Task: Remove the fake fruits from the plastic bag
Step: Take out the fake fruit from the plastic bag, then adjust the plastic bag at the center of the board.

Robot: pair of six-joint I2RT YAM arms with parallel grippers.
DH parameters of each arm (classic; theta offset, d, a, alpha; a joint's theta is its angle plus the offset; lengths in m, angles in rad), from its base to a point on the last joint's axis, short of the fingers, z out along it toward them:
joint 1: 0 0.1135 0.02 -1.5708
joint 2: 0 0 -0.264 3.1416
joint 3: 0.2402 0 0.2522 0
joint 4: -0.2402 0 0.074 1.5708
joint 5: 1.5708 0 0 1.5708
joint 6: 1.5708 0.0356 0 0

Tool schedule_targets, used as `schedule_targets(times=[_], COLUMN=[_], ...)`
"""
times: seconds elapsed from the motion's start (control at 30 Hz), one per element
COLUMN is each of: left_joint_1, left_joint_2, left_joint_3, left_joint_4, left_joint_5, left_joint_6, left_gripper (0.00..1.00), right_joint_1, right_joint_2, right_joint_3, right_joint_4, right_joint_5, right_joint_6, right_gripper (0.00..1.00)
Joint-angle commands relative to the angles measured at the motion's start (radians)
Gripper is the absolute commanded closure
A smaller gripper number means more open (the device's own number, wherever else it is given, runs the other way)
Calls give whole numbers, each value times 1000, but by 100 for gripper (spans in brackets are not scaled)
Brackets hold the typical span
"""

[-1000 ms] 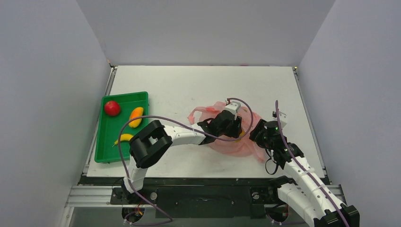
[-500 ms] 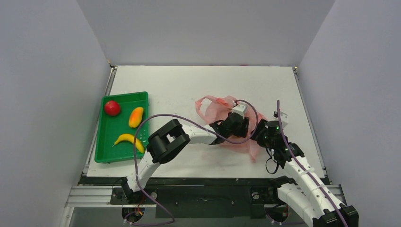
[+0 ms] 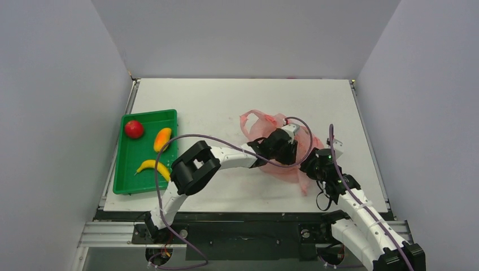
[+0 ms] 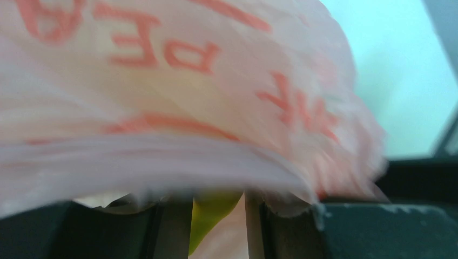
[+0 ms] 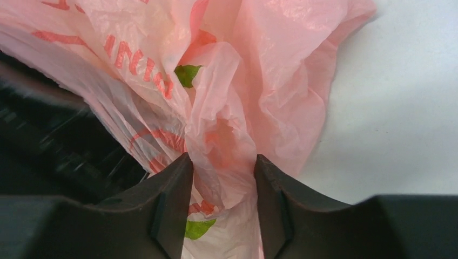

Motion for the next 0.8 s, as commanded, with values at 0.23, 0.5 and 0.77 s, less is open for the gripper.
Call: schedule_targets(times=[0.23, 0.5, 0.77], left_joint_1=[67, 62, 76], left_joint_2=[-242, -334, -514], left_joint_3=[-133, -218, -290], left_joint_4=[-68, -76, -161], left_joint_5=[609, 816, 913], left_joint_6=[-85, -76, 60], left_gripper=[100, 100, 100], right_joint_1=[-60, -94, -172], right_joint_2=[31, 59, 134], right_joint_3=[-50, -81, -88], right_joint_4=[160, 223, 315], right_joint_5=[-65, -69, -57], right_joint_6=[76, 102, 106], right_gripper=[64, 69, 74])
